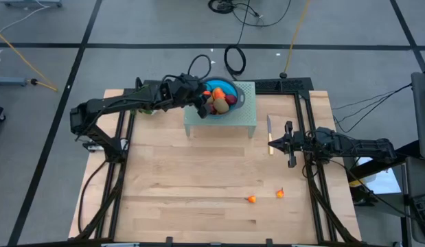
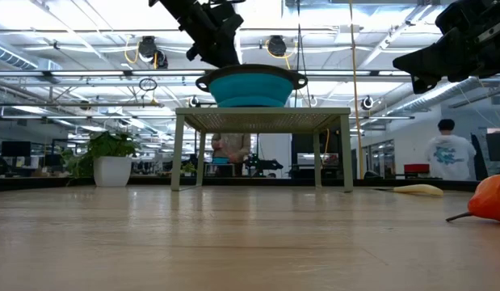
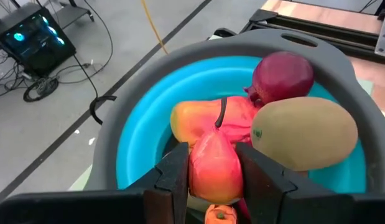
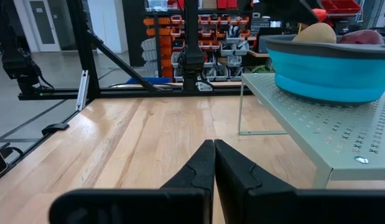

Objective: Pick & Place Fruit
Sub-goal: Put the peach into the colander on the shelf

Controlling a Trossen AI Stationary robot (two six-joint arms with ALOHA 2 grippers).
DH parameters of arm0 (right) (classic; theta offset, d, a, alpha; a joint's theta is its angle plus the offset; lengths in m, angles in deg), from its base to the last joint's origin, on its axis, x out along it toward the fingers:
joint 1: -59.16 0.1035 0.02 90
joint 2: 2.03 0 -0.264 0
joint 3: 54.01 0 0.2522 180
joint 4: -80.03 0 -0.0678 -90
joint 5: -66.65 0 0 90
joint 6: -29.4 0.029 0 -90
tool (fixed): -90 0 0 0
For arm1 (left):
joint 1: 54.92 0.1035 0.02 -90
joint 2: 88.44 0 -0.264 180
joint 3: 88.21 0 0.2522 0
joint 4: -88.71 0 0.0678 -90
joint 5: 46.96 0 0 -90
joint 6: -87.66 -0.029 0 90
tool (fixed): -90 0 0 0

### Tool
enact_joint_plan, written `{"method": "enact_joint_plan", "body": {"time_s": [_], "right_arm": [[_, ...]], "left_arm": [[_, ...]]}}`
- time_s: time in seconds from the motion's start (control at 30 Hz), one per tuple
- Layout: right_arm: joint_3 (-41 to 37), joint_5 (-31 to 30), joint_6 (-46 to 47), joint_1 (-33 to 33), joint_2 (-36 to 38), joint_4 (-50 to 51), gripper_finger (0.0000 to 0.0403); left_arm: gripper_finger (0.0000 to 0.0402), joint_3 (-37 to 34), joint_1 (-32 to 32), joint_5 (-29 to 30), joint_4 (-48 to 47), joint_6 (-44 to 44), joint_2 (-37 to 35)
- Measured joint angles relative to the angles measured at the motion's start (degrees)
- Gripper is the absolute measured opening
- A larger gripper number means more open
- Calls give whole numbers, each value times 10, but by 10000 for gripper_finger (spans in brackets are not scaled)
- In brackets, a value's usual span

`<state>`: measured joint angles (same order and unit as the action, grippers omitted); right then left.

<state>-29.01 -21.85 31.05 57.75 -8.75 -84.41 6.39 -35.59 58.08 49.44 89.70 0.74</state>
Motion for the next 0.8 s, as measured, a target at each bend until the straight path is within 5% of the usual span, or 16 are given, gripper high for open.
{"method": "enact_joint_plan", "body": {"time_s": [0.8], "right_arm": [[0,0,1,0,0,2,4]], "left_arm": [[120,0,-1,-2,-27,1,22]]}}
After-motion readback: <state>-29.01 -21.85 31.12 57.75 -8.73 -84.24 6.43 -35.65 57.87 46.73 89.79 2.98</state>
